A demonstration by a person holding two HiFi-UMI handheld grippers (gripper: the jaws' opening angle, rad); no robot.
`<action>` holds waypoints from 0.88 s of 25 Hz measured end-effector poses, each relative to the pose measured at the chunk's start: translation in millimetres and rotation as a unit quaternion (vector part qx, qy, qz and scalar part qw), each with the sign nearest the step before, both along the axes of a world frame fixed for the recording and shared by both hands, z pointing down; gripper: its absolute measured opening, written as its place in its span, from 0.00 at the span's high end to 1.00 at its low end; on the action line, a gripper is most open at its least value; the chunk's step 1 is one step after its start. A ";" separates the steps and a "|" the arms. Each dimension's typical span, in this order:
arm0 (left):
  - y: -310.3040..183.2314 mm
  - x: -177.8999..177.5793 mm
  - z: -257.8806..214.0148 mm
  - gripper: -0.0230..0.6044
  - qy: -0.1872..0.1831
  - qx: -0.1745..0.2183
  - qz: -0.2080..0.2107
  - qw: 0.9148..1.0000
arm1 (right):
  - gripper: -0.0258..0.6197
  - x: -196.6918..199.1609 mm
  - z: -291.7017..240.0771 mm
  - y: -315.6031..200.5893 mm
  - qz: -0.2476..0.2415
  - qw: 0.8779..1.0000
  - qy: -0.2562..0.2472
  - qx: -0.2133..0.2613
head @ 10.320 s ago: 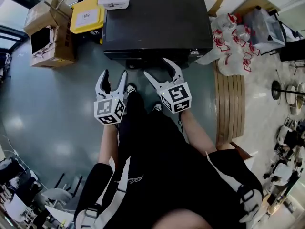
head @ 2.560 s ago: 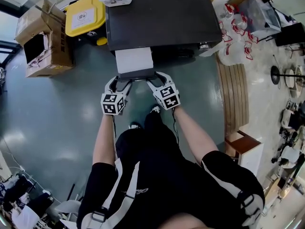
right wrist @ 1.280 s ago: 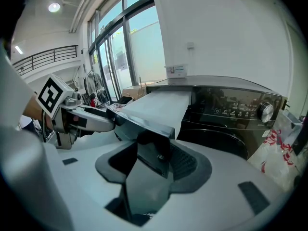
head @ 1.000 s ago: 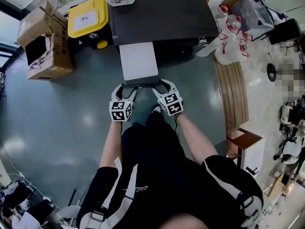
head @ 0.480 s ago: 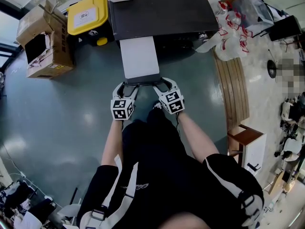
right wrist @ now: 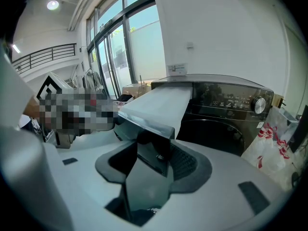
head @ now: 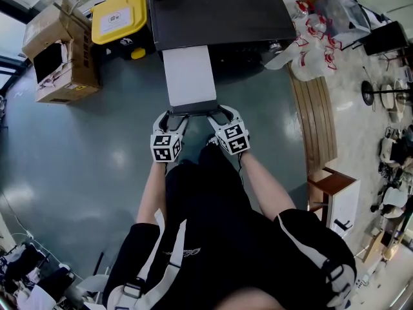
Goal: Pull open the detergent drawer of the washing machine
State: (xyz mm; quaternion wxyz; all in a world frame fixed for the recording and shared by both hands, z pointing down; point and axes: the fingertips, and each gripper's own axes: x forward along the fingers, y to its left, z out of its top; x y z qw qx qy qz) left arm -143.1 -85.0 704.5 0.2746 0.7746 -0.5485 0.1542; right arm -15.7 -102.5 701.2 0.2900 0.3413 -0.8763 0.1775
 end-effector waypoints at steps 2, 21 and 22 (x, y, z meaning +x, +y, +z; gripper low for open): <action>1.4 -0.5 0.7 0.47 0.000 0.001 0.000 1.000 | 0.63 -0.6 0.4 1.3 0.001 1.000 0.000 0.001; 8.4 -10.0 5.7 0.48 -0.005 -0.002 -0.059 0.998 | 0.50 13.2 13.7 11.9 0.059 0.998 -0.001 -0.016; 11.4 -11.1 4.0 0.48 0.005 -0.005 -0.071 0.997 | 0.51 15.2 13.1 15.9 0.066 0.998 -0.002 -0.020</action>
